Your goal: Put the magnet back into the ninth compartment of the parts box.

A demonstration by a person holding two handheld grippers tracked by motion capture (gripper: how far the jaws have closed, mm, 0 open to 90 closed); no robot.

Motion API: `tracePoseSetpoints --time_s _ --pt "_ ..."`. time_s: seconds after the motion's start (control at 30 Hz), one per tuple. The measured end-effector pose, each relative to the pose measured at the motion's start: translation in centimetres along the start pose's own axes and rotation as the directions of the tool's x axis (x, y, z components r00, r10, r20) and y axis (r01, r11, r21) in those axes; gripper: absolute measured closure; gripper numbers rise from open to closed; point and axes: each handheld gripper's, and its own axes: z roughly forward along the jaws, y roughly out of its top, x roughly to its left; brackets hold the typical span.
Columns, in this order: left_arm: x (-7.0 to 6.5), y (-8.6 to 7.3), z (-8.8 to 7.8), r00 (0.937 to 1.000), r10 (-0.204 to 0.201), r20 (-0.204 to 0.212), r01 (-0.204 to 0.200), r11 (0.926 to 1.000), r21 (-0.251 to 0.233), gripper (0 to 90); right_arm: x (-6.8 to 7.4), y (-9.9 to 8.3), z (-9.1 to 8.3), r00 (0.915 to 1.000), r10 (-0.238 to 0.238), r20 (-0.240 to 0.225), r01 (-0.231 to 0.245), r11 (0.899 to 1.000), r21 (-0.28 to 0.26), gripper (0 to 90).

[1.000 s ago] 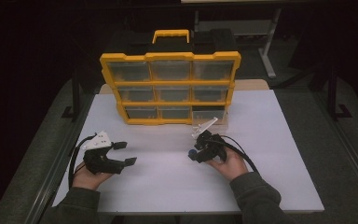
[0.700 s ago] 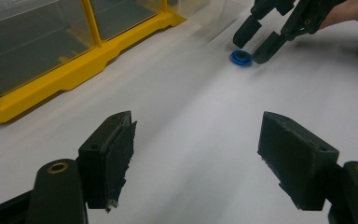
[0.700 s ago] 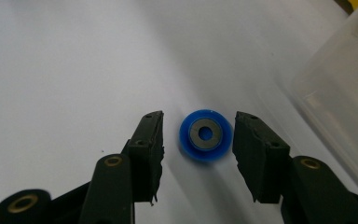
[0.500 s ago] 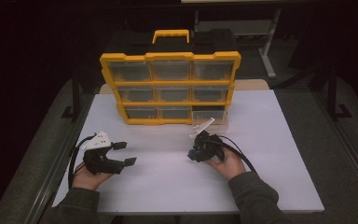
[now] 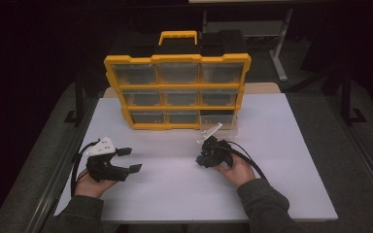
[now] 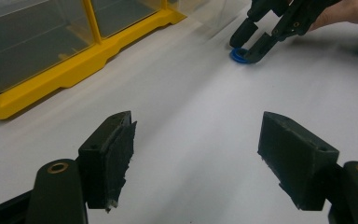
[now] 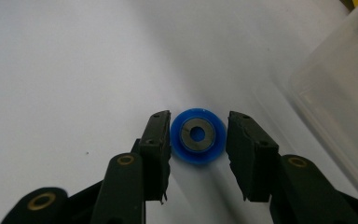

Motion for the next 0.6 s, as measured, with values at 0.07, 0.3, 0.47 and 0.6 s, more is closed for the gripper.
tracePoseSetpoints --time_s 0.07,0.3,0.47,0.6 --pt "0.0 0.02 0.03 1.0 -0.003 0.001 0.003 1.0 -0.003 25.9 0.11 0.05 0.06 1.0 0.0 0.005 0.0 1.0 0.001 59.0" --pt "0.0 0.02 0.03 1.0 -0.002 0.001 0.002 1.0 -0.003 25.9 0.17 0.08 0.1 1.0 -0.004 0.005 0.004 1.0 0.001 59.9" --pt "0.01 0.03 0.03 1.0 0.007 0.0 -0.007 1.0 -0.001 25.9 0.12 0.08 0.1 0.9999 -0.016 0.005 0.016 1.0 0.004 60.7" --pt "0.0 0.03 0.04 1.0 0.0 -0.001 0.0 1.0 -0.001 25.9 -0.03 0.06 0.06 0.9999 -0.011 -0.004 0.011 1.0 0.003 60.9"
